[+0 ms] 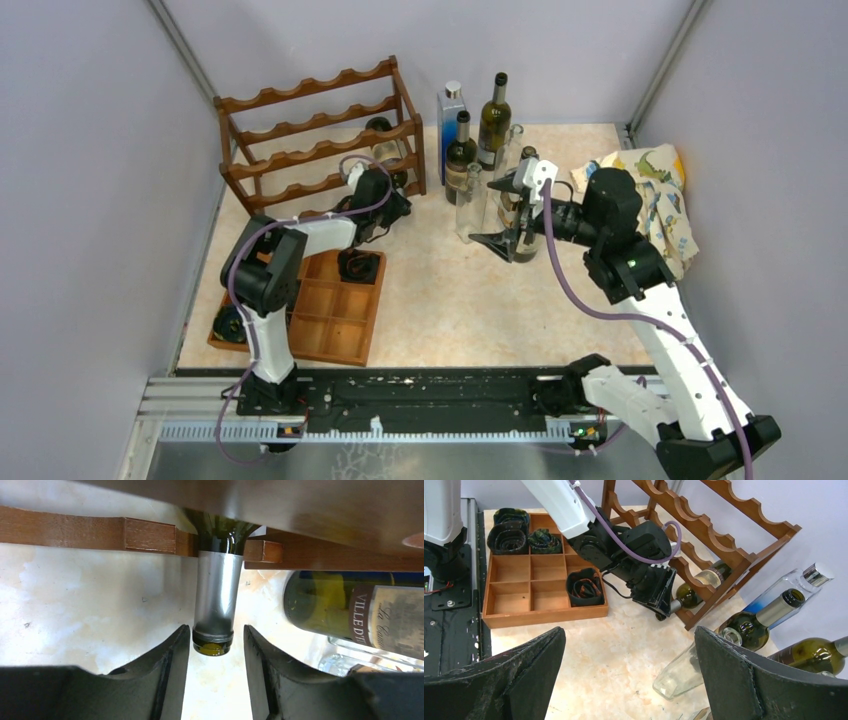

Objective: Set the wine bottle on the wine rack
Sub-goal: Place the wine bottle in the wine rack, then pick up the wine bottle from the center of the board.

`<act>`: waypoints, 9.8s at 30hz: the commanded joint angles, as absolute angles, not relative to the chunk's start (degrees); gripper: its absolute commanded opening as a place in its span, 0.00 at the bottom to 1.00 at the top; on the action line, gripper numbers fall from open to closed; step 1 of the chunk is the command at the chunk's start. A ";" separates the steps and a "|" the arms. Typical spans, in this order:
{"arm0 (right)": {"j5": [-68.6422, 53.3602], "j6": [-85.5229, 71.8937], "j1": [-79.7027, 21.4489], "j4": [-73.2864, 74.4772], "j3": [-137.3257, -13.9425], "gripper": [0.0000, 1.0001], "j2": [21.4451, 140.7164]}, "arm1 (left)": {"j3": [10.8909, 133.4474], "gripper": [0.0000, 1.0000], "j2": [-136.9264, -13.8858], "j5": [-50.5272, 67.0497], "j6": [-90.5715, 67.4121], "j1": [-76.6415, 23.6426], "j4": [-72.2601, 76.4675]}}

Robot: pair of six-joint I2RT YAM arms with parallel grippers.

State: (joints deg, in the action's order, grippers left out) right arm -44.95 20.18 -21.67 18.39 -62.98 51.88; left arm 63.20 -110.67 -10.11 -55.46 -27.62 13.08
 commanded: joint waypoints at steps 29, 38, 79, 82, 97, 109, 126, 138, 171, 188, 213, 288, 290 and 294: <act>-45.73 21.09 -21.00 18.02 -64.19 0.98 50.21 | 62.72 0.78 -111.29 -14.93 -52.32 -28.62 13.97; -47.80 22.30 -20.98 19.30 -63.73 0.98 50.10 | 54.71 0.80 -102.12 -3.87 -49.33 -29.19 12.30; -51.78 27.71 -20.96 23.04 -58.40 0.98 48.66 | 44.50 0.43 -80.90 -6.95 -29.60 -23.03 -27.19; -51.61 27.73 -20.99 23.11 -58.23 0.98 48.29 | 43.12 0.33 -79.22 -6.52 -35.98 -23.03 -29.17; -52.04 27.94 -20.94 22.30 -57.74 0.98 48.30 | 31.14 0.35 -60.53 -10.19 -61.02 -23.03 -30.17; -50.08 26.26 -20.98 27.24 -66.08 0.98 50.01 | 42.60 0.82 -50.72 0.43 -44.76 -23.03 -31.87; -33.62 10.65 -5.94 28.20 -82.23 0.98 61.95 | 45.16 0.99 -57.31 36.54 -37.73 -27.63 21.54; -32.23 21.07 1.60 44.77 -92.17 0.98 69.55 | 50.85 0.99 -65.43 23.99 -30.44 -36.74 16.61; -23.76 25.22 -6.84 52.05 -86.99 0.38 79.56 | 25.65 0.97 -55.00 22.84 -52.79 -30.67 40.78; -46.49 13.33 -3.15 57.34 -83.05 0.00 66.76 | 34.18 0.99 -71.49 29.30 -8.74 -47.14 45.87; -63.54 -3.14 -0.97 37.13 -62.59 0.00 60.43 | 39.20 0.79 -92.05 21.88 -1.33 -54.58 45.84; -45.34 26.21 -22.43 47.63 -57.84 0.00 54.16 | 51.28 0.99 -45.86 1.61 2.28 -56.95 -1.34; -43.14 24.98 -23.90 43.02 -56.12 0.00 52.80 | 53.58 0.99 -44.83 -2.44 -0.65 -56.95 -2.83; -35.07 21.28 -29.61 32.59 -53.19 0.00 51.04 | 57.12 0.99 -43.17 -13.91 -6.18 -56.95 -4.25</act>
